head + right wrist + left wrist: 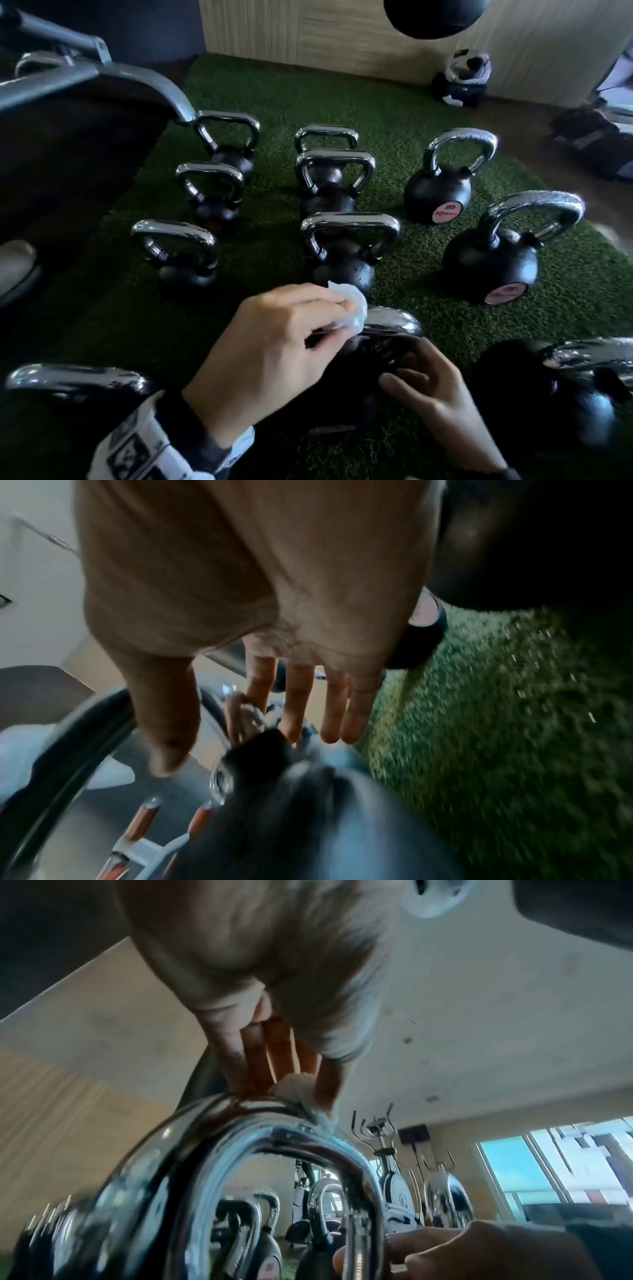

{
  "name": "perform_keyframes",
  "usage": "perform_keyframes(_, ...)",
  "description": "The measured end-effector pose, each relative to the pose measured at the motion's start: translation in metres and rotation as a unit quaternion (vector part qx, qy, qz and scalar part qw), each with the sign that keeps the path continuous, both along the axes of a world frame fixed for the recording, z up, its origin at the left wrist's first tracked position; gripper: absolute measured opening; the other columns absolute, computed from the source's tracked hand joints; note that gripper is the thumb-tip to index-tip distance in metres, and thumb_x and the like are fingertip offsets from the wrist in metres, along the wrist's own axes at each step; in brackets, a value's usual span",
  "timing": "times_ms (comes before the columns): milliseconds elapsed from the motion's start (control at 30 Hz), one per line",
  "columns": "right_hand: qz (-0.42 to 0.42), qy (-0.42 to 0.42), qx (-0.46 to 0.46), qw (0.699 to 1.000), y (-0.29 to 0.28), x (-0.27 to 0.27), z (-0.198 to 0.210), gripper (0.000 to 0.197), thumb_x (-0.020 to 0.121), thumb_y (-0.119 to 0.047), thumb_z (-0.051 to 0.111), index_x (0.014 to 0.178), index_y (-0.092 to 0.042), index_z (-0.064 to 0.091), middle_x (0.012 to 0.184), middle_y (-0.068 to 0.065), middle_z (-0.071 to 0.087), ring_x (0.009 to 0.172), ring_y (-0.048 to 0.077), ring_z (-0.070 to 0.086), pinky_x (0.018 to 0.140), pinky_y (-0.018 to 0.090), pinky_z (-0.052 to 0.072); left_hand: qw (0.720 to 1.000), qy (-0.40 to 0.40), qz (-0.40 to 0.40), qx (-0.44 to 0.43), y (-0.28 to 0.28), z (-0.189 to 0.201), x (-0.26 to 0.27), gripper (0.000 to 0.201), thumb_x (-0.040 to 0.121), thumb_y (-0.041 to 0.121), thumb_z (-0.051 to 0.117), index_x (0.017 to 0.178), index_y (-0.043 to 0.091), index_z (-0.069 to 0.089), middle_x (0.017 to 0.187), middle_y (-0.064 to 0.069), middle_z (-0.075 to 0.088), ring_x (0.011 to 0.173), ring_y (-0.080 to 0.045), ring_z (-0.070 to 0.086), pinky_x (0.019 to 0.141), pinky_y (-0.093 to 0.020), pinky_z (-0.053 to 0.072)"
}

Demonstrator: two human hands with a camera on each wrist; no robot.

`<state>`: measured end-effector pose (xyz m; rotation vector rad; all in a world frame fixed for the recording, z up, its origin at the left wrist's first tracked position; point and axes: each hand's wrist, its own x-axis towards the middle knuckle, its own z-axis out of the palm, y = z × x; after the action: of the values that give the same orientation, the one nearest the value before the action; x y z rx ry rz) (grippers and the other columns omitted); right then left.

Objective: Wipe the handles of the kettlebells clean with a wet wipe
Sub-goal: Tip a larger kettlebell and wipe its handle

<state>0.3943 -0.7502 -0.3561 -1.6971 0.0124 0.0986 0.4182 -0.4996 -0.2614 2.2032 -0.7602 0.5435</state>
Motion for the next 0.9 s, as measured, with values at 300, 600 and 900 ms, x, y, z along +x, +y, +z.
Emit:
perform_keyframes(300, -0.114, -0.032, -0.062, 0.991, 0.027, 0.014, -0.017, 0.037, 0.066, -0.023, 0.095, 0.097, -0.022, 0.075, 0.094, -0.007, 0.081, 0.089, 0.012, 0.077, 0.086, 0.047, 0.062, 0.995, -0.037, 0.072, -0.050, 0.027, -0.012, -0.005, 0.019, 0.087, 0.016, 0.079, 0.105, 0.014, 0.081, 0.102, 0.010, 0.078, 0.090, 0.002, 0.074, 0.074, -0.024, 0.061)
perform_keyframes(600, -0.093, -0.043, -0.077, 0.992, 0.018, 0.018, -0.020, 0.039, 0.061, -0.032, 0.094, 0.094, -0.021, 0.075, 0.091, -0.009, 0.080, 0.087, 0.009, 0.076, 0.082, 0.037, 0.061, 0.950, 0.041, 0.094, -0.294, 0.044, -0.078, -0.017, 0.022, 0.087, 0.019, 0.074, 0.109, 0.015, 0.073, 0.112, 0.010, 0.077, 0.097, -0.015, 0.077, 0.079, -0.026, 0.063)
perform_keyframes(900, -0.075, -0.058, -0.061, 0.994, 0.013, 0.020, -0.024, 0.041, 0.060, -0.032, 0.094, 0.093, -0.018, 0.075, 0.091, -0.007, 0.081, 0.088, 0.010, 0.077, 0.081, 0.034, 0.061, 0.905, 0.113, 0.120, -0.392, 0.033, -0.128, -0.027, 0.046, 0.085, -0.006, 0.066, 0.114, 0.027, 0.076, 0.112, 0.012, 0.076, 0.102, -0.015, 0.076, 0.084, -0.027, 0.062)
